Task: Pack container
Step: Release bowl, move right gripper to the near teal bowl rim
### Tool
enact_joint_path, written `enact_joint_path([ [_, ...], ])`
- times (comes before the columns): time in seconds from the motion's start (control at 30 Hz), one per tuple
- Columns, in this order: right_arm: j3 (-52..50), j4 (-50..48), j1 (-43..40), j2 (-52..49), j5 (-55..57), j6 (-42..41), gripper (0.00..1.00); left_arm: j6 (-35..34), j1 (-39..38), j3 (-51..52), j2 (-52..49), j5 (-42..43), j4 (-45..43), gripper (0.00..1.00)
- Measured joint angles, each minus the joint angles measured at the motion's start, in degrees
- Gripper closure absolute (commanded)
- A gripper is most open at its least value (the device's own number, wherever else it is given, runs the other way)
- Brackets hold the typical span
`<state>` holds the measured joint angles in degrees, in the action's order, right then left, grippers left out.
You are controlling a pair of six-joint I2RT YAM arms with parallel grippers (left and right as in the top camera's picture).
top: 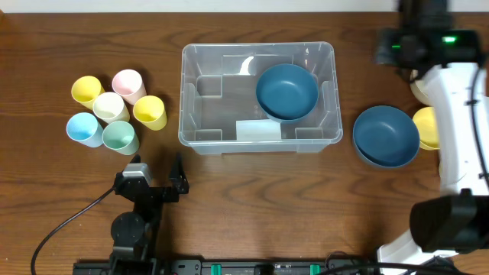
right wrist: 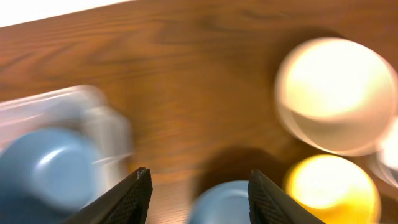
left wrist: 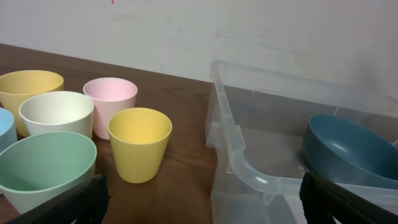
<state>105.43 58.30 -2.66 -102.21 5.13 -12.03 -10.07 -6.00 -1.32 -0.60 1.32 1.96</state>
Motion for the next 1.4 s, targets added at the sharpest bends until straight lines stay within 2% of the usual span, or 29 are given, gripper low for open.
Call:
enact_joint_path([
  [0.2,-0.09,1.29,-6.99,-7.13,0.5,-0.17,0.5,0.0,0.0,0.0,-0.02,0.0,0.0,0.02],
  [0.33,-0.24,6.14,-7.5,-11.54,-0.68,-0.9,0.54,0.0,0.0,0.0,0.0,0.0,0.0,0.02],
  [0.57,-0.66,17.46,-7.13,-13.03,-2.16,-4.74,0.52,0.0,0.0,0.0,0.0,0.02,0.0,0.02],
  [0.7,-1.01,19.78,-7.13,-13.03,-2.6,-7.48,0.59,0.0,0.0,0.0,0.0,0.0,0.0,0.02],
  [0.87,-4.92,13.22,-7.1,-13.03,-4.39,-15.56,0.61,0.0,0.0,0.0,0.0,0.0,0.0,0.02],
  [1.07,-15.72,-1.14,-6.91,-13.03,-9.7,-24.81,0.64,0.0,0.0,0.0,0.0,0.0,0.0,0.02],
  [1.23,-20.72,-7.48,-6.62,-13.03,-11.82,-27.91,0.68,0.0,0.0,0.0,0.0,0.0,0.0,0.02],
  [1.4,-21.18,-10.1,-6.64,-13.03,-12.33,-29.07,0.67,0.0,0.0,0.0,0.0,0.0,0.0,0.02],
])
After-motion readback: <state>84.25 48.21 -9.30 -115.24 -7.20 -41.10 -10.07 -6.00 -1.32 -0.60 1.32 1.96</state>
